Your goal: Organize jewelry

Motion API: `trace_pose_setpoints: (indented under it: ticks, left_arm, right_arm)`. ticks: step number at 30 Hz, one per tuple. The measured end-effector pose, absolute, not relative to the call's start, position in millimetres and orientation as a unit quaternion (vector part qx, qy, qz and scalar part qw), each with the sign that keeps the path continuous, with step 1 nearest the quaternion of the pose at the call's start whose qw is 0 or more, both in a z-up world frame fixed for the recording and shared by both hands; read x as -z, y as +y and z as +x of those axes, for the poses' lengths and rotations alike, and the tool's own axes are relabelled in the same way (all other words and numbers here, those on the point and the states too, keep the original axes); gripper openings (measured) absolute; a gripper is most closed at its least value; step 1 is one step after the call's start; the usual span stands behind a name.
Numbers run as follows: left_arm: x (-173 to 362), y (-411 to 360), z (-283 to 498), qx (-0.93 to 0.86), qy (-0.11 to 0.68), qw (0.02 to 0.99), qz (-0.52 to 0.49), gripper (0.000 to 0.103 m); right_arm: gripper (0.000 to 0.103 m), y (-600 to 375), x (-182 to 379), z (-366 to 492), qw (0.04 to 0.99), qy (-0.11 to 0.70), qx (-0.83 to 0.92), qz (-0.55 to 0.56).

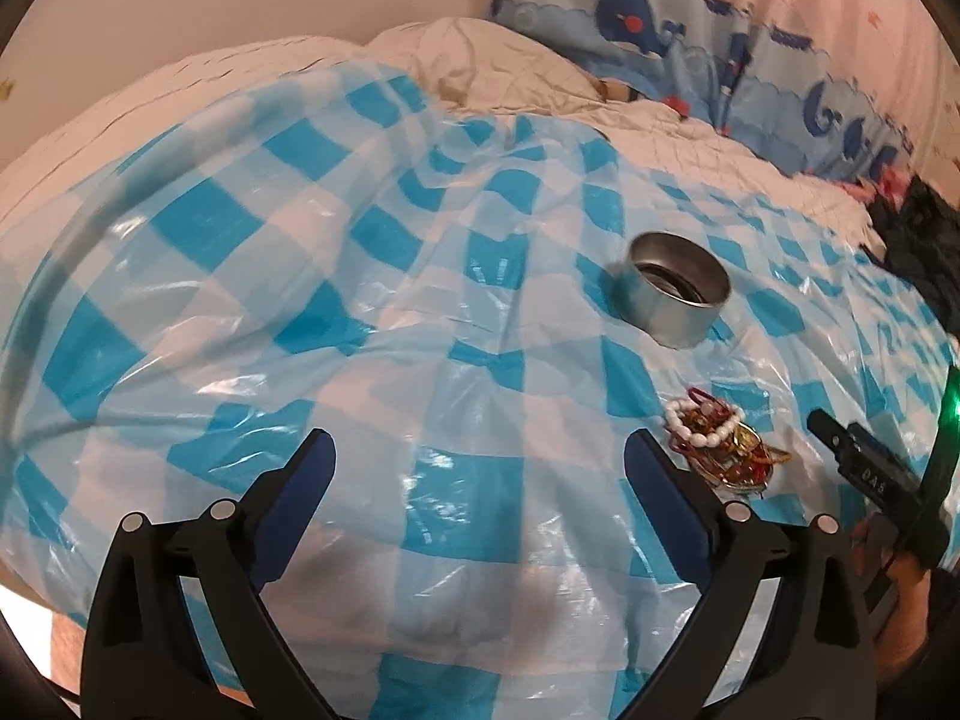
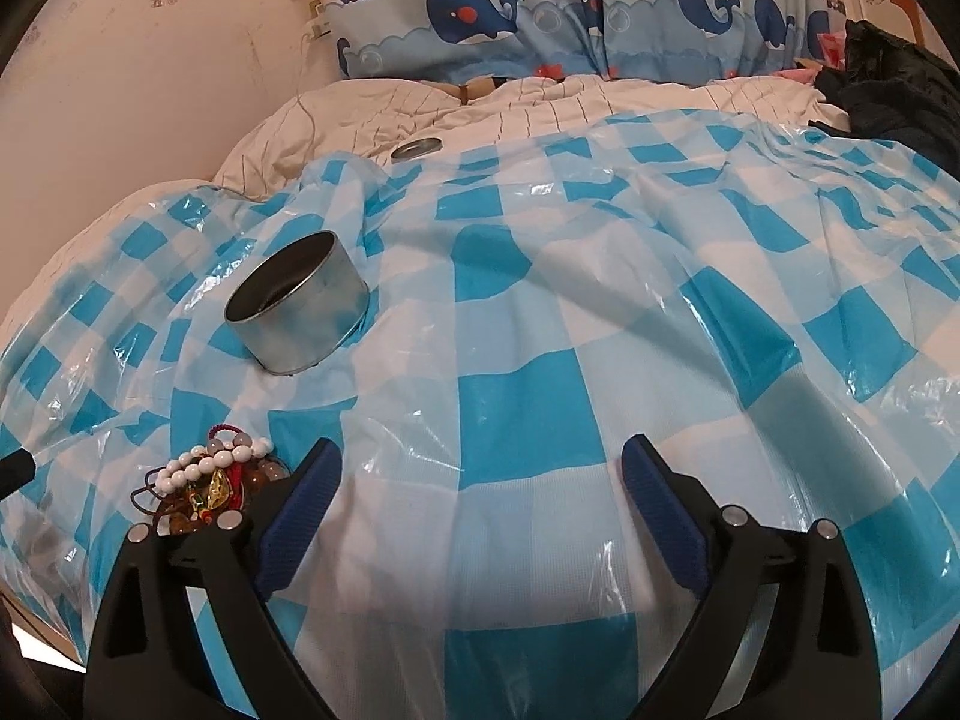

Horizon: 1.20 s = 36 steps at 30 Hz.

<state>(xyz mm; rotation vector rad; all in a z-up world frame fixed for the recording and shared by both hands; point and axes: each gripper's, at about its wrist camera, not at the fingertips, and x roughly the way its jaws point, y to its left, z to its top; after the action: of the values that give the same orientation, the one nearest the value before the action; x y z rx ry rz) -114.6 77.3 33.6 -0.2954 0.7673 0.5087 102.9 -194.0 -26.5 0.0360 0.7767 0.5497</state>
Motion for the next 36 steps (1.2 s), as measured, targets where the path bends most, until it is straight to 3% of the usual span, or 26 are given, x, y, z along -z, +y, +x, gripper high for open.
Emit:
trace_pose_setpoints:
  ticks: [14,20,36]
  left_arm:
    - [-30.0,65.2,-63.0,-0.182,0.381,0.896,-0.136,0.093]
    - [-27.3,88.5,-46.4,-0.177,0.380,0.890,-0.183,0.093]
    - [-32.0,52.2,-30.5,-0.184,0.380,0.899,-0.113,0.093]
  right_arm:
    - [0.091,-181.7,16.4,94.4,0.878,0.370,-0.305,-0.004]
    - [0.091,-165.7,11.4,85.4,0.862,0.371,-0.346,-0.012]
    - [0.091,-160.4,20.4,89.3,0.854,0.391,-0.343,-0.005]
